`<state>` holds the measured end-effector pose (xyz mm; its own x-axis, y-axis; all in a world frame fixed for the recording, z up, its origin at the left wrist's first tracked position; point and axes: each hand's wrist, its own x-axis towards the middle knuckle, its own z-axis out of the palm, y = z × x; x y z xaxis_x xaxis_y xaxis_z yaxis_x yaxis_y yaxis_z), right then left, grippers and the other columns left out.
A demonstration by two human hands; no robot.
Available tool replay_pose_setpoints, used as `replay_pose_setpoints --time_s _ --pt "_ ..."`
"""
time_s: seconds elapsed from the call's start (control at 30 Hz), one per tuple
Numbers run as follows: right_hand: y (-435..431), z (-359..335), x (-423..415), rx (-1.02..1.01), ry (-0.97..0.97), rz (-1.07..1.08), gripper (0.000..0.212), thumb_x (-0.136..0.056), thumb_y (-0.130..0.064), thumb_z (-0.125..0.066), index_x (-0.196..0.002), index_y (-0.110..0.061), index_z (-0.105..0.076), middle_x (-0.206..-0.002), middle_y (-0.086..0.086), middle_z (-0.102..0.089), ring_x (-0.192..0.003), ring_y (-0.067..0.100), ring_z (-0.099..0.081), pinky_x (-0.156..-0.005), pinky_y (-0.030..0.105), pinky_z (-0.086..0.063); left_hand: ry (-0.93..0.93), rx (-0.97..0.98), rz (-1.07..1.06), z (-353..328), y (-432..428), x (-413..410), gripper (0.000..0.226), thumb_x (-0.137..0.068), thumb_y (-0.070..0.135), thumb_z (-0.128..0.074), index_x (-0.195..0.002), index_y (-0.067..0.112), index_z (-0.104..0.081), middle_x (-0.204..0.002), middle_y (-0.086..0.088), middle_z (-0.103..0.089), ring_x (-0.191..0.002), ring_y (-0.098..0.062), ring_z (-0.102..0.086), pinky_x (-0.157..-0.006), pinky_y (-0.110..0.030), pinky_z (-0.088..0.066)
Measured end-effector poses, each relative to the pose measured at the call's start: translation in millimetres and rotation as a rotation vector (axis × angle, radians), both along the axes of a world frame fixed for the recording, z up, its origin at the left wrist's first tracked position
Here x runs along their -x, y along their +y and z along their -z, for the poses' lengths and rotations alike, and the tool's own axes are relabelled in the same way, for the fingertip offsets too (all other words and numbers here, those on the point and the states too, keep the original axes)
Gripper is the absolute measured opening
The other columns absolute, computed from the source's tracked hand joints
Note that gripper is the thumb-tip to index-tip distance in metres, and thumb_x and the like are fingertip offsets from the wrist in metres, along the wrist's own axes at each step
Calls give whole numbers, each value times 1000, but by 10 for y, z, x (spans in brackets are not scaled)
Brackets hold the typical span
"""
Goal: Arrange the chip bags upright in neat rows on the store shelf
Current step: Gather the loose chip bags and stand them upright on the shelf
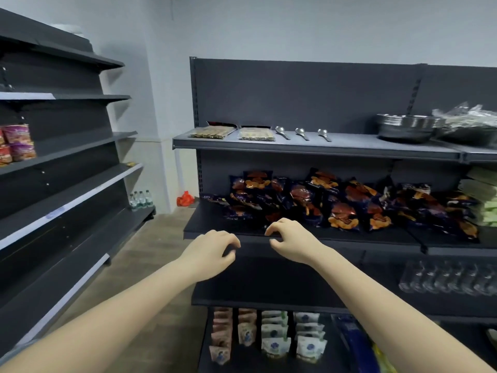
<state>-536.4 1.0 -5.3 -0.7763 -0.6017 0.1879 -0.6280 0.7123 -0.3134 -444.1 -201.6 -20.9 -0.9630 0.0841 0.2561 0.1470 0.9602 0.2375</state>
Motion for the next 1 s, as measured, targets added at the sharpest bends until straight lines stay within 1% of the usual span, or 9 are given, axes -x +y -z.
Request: replay_pose_setpoints --time_s 0.13,0.23,0.43,0.53,0.6,0.73,0.83,0.93,1.0 --pt "-541 34 390 17 34 40 28 -93 -25 -46 -119 -23 -57 -131 -2 -48 -119 20 -43 -90 36 -47 -35 -13 2 -40 -606 491 24 -92 28 -44 -111 30 -59 -113 14 -60 -106 -10 -51 -90 -32 -44" --pt "-869 145 637 18 9 39 28 -93 -25 -46 -118 -22 -58 -131 -1 -48 -118 19 -44 -91 37 -47 -50 -60 -3 17 -919 855 25 -91 27 -46 -112 29 -59 -112 12 -60 -104 -9 -53 -90 -33 -45" --pt "-1178 391 1269 -62 -56 60 32 -93 -26 -46 -122 -20 -57 -135 1 -46 -121 22 -41 -95 40 -45 -134 -42 47 358 -1209 1510 27 -91 27 -46 -115 28 -60 -115 11 -61 -103 -10 -55 -91 -36 -46" --pt "-1300 461 1723 -96 -68 59 34 -92 -25 -46 -124 -19 -56 -135 5 -45 -123 26 -41 -95 41 -45 -144 -109 19 488 -1336 1926 26 -92 27 -46 -115 29 -59 -117 11 -60 -103 -10 -55 -92 -35 -46" --pt "-1412 497 2023 -97 -65 49 34 -90 -25 -48 -122 -19 -57 -131 9 -49 -121 28 -45 -95 41 -45 -175 -153 -11 573 -1408 2172 27 -92 29 -46 -115 29 -59 -118 10 -58 -102 -11 -56 -91 -36 -46" --pt "-1697 584 2485 -80 -113 -31 35 -90 -25 -51 -123 -19 -58 -126 7 -57 -115 25 -54 -94 37 -47 -220 -182 -45 690 -1590 2631 28 -88 30 -49 -113 30 -61 -120 6 -60 -107 -16 -56 -92 -37 -47" --pt "-1906 629 2783 -52 -150 -86 31 -93 -22 -50 -123 -20 -57 -134 4 -48 -119 23 -51 -97 32 -45 -202 -237 -121 681 -1740 2922 26 -88 27 -52 -112 30 -61 -119 5 -60 -109 -18 -55 -92 -34 -46" --pt "-2102 702 3049 16 -89 -126 29 -92 -14 -52 -119 -13 -60 -140 8 -46 -131 21 -41 -104 23 -33 -215 -264 -159 728 -1870 3092 25 -91 30 -50 -114 33 -58 -122 3 -57 -107 -16 -55 -90 -34 -48" --pt "-2230 766 3157 41 -63 -160 27 -88 -8 -55 -114 -7 -63 -130 12 -54 -129 22 -44 -98 15 -29 -231 -188 -124 809 -1952 3156 26 -92 31 -47 -116 33 -56 -126 3 -54 -110 -17 -52 -91 -33 -46"
